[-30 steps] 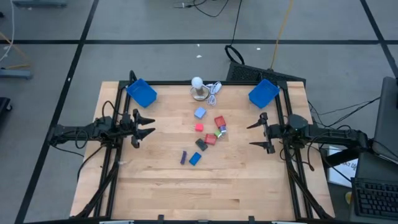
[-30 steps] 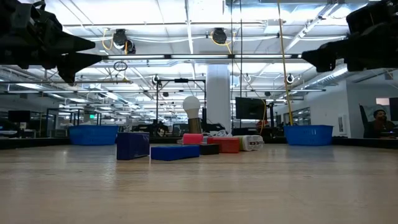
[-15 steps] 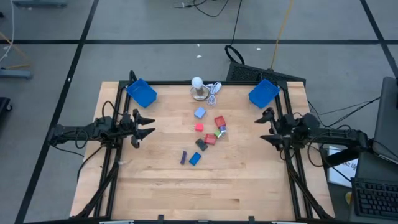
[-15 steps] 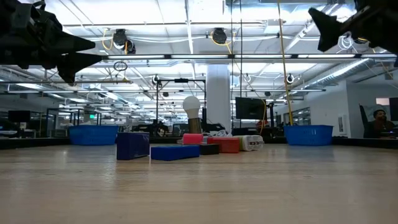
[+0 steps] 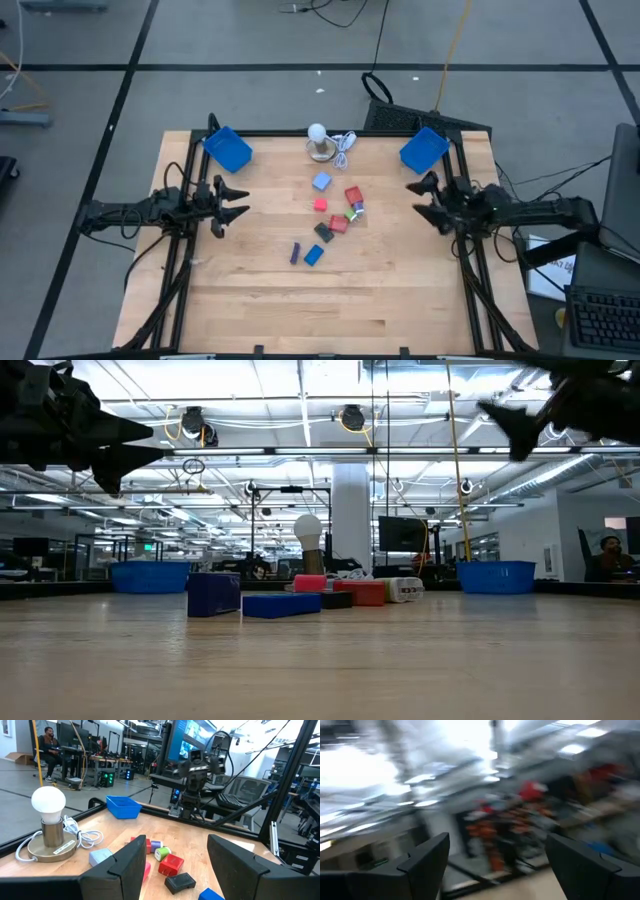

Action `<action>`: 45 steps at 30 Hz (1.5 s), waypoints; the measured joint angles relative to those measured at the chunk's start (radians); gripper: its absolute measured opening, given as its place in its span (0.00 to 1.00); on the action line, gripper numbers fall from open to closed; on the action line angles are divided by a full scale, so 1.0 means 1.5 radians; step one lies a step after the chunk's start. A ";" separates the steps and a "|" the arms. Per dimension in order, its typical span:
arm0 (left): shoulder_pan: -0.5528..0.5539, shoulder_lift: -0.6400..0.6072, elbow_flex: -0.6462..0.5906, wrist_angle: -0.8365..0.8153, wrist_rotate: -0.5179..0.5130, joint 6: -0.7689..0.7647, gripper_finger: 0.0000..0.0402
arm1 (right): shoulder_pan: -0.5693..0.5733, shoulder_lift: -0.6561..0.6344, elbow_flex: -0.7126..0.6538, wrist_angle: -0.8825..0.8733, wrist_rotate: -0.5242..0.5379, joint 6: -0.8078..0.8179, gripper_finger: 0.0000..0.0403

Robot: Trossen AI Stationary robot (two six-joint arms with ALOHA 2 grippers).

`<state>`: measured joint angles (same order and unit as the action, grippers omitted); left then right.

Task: Pick & Place Office items
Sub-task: Put the violet charger adapter into the right blue bin

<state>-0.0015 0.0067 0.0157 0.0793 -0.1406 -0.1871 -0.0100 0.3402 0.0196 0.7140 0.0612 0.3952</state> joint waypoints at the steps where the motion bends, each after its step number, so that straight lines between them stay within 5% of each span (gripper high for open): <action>1: 0.000 0.000 0.000 0.000 0.000 0.000 0.53 | 0.014 0.033 0.005 -0.005 0.034 0.007 0.78; 9: 0.000 0.000 0.000 0.000 0.000 0.000 0.53 | 0.086 0.360 0.142 -0.130 0.247 0.033 0.78; 22: 0.000 0.000 0.000 0.000 0.001 0.000 0.53 | 0.068 0.787 0.480 -0.437 0.263 0.130 0.78; 28: 0.000 0.000 0.000 0.000 0.001 0.000 0.53 | 0.035 0.858 0.519 -0.477 0.288 0.163 0.78; 45: 0.000 0.000 0.000 0.000 0.001 0.000 0.53 | -0.002 0.861 0.519 -0.604 0.251 0.224 0.77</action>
<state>-0.0014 0.0067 0.0158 0.0788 -0.1394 -0.1871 -0.0135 1.6310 0.7986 -0.1914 0.4382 0.7314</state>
